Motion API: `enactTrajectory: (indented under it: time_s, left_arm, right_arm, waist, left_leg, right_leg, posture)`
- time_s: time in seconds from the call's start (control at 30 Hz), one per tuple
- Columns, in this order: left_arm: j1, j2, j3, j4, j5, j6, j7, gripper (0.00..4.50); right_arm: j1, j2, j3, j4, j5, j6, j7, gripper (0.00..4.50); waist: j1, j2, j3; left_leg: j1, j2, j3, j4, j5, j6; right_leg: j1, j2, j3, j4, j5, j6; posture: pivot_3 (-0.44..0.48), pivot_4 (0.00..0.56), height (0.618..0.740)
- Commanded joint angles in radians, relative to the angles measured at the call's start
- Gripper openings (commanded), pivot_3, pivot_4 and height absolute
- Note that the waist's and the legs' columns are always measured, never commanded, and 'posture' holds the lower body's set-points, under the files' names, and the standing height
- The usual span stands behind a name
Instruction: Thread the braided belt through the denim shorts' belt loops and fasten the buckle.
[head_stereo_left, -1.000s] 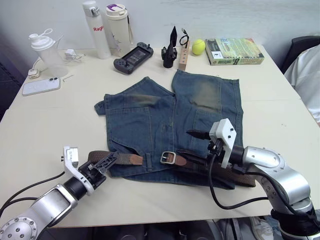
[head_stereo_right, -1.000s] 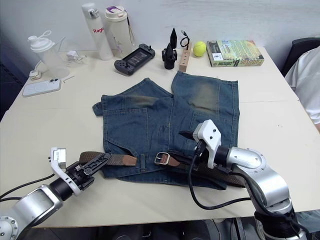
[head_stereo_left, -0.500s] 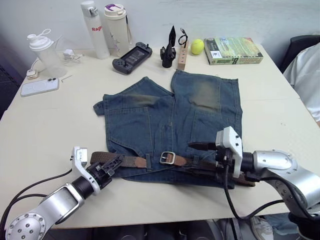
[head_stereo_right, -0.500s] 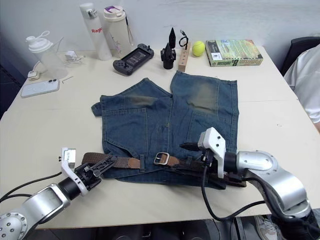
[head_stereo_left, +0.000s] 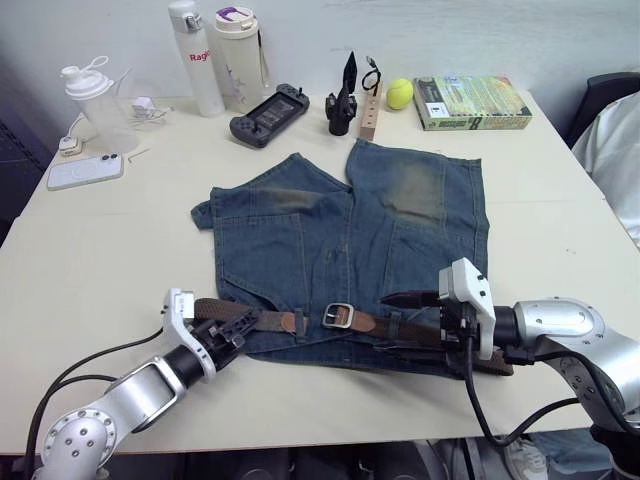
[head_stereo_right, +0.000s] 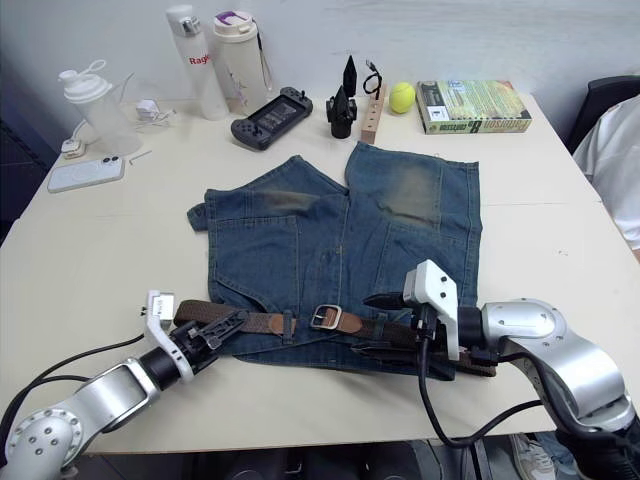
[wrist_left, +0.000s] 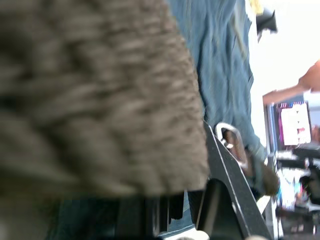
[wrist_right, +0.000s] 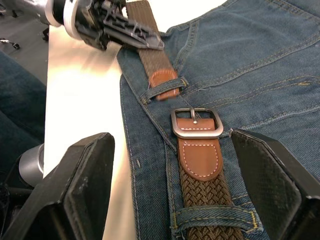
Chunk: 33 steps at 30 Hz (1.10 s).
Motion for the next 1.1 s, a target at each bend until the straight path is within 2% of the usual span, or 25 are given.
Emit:
enactTrajectory:
  time_s: [0.03, 0.33, 0.47, 0.6, 0.87, 1.1]
  left_arm:
    - [-0.028, 0.016, -0.026, 0.018, 0.057, 0.045, -0.080, 0.00]
    - [-0.135, 0.068, -0.088, 0.080, 0.283, 0.120, -0.356, 0.00]
    - [-0.196, 0.080, -0.137, 0.135, 0.409, 0.129, -0.495, 0.00]
    - [-0.233, 0.091, -0.208, 0.160, 0.561, 0.120, -0.604, 0.00]
    - [-0.230, 0.075, -0.252, 0.109, 0.735, 0.139, -0.613, 0.00]
    - [-0.222, 0.114, -0.366, 0.043, 0.974, 0.116, -0.601, 0.00]
  right_arm:
    - [0.012, -0.001, -0.018, -0.044, 0.013, -0.009, -0.015, 3.94]
    - [0.038, 0.026, 0.073, -0.059, -0.161, -0.157, -0.075, 3.94]
    - [0.038, 0.057, 0.158, -0.021, -0.367, -0.403, -0.108, 3.94]
    - [0.040, 0.092, 0.202, 0.007, -0.459, -0.541, -0.119, 3.94]
    - [0.030, 0.118, 0.276, 0.060, -0.599, -0.690, -0.134, 3.94]
    - [0.018, 0.145, 0.309, 0.106, -0.684, -0.757, -0.156, 3.94]
  waist:
    - [0.000, 0.000, 0.000]
    - [0.002, 0.000, 0.000]
    - [0.005, 0.000, 0.000]
    - [0.010, 0.000, 0.000]
    - [0.018, 0.000, 0.000]
    - [0.018, 0.002, -0.002]
  left_leg:
    - [0.000, 0.000, 0.000, 0.000, 0.000, 0.000]
    - [0.000, 0.000, 0.000, 0.000, 0.000, -0.001]
    - [-0.001, 0.000, 0.001, -0.001, -0.001, -0.002]
    - [-0.001, 0.000, 0.002, -0.001, 0.000, -0.002]
    - [0.001, 0.000, 0.002, -0.001, 0.000, -0.002]
    - [0.003, 0.000, 0.003, -0.002, 0.000, -0.002]
  right_leg:
    - [0.000, 0.000, 0.000, 0.000, 0.000, 0.000]
    - [-0.001, 0.000, 0.000, 0.000, 0.000, 0.000]
    - [-0.001, 0.001, 0.000, -0.001, 0.000, 0.000]
    - [-0.002, 0.006, 0.000, -0.001, 0.000, 0.001]
    - [-0.001, 0.005, 0.001, -0.001, 0.000, 0.001]
    - [0.001, 0.004, 0.002, -0.001, 0.000, 0.001]
  posture:
    - [0.000, 0.150, 0.717]
    - [0.000, 0.150, 0.717]
    - [0.000, 0.150, 0.717]
    - [0.000, 0.150, 0.717]
    - [0.000, 0.150, 0.717]
    - [0.000, 0.150, 0.717]
